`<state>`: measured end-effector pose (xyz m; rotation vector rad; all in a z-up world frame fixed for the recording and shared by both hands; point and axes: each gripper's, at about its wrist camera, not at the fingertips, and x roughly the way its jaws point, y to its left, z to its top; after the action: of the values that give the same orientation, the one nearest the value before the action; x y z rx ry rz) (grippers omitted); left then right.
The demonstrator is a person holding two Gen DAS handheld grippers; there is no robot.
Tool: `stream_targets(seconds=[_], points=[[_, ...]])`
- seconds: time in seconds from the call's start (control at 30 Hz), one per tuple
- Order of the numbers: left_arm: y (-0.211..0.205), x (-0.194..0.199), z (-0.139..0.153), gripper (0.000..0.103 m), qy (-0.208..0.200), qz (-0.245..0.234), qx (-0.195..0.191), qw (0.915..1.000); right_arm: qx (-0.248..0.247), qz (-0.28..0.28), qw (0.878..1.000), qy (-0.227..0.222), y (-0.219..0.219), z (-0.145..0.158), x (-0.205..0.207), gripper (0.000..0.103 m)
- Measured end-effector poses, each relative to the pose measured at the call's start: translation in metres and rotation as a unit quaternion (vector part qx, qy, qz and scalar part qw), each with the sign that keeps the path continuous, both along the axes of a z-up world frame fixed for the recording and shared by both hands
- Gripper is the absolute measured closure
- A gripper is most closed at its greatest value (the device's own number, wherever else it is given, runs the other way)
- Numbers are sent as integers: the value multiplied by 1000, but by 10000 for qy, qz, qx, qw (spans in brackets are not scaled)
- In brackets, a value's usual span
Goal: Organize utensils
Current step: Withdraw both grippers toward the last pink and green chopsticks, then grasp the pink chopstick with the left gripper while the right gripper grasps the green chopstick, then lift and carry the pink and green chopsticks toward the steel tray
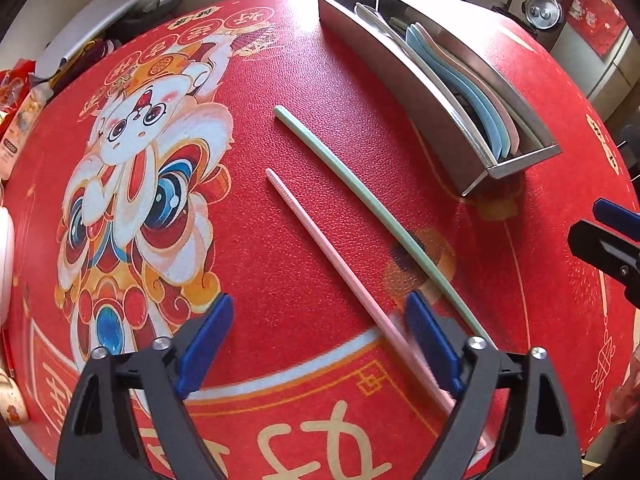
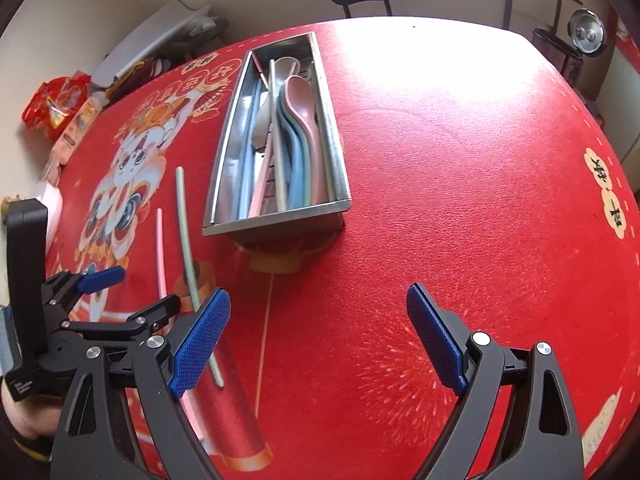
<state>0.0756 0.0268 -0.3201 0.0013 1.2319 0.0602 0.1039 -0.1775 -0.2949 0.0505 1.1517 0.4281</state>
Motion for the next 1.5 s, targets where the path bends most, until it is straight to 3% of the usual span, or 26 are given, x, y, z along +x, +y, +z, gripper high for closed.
stream_targets(seconds=[0.1,0.17,0.23,0.3,0.37,0.47,0.53,0.67,0.83,1.03,1.13,1.5], points=[[8,-2,5,65,-84,-167,1,9998,338,136,9993,-26,6,3,-4,16],[17,-3,6,85,-110,-267,84,9995,180,284,9994,-43,19,3,-5,17],[29,-5,5,89,-132,-229,23,9996,60,536,9984,-143,32,2,-9,17],[44,-6,5,92,-175,-152,-37,9997,-33,782,9968,-178,46,1,-12,26],[58,-8,5,94,-207,-71,-85,9997,-109,1010,9948,-117,60,-3,-13,50],[79,-8,5,96,-264,72,-118,9996,-182,1263,9918,-116,81,-5,-14,66],[93,-6,4,96,-279,230,-138,9993,-288,1468,9886,-166,97,-6,-17,70],[110,-6,4,95,-266,394,-323,9983,-541,1712,9836,-192,126,-11,-16,75],[114,-24,5,95,-281,390,-418,9980,-835,1652,9826,-158,148,-18,-4,76],[112,-47,5,93,-212,351,-561,9976,-1228,1602,9793,-164,161,-27,3,85],[107,-54,5,92,-227,334,-513,9979,-1246,1675,9779,-121,164,-26,0,97],[107,-57,6,90,-231,365,-550,9975,-784,1753,9808,348,136,-27,-28,97]])
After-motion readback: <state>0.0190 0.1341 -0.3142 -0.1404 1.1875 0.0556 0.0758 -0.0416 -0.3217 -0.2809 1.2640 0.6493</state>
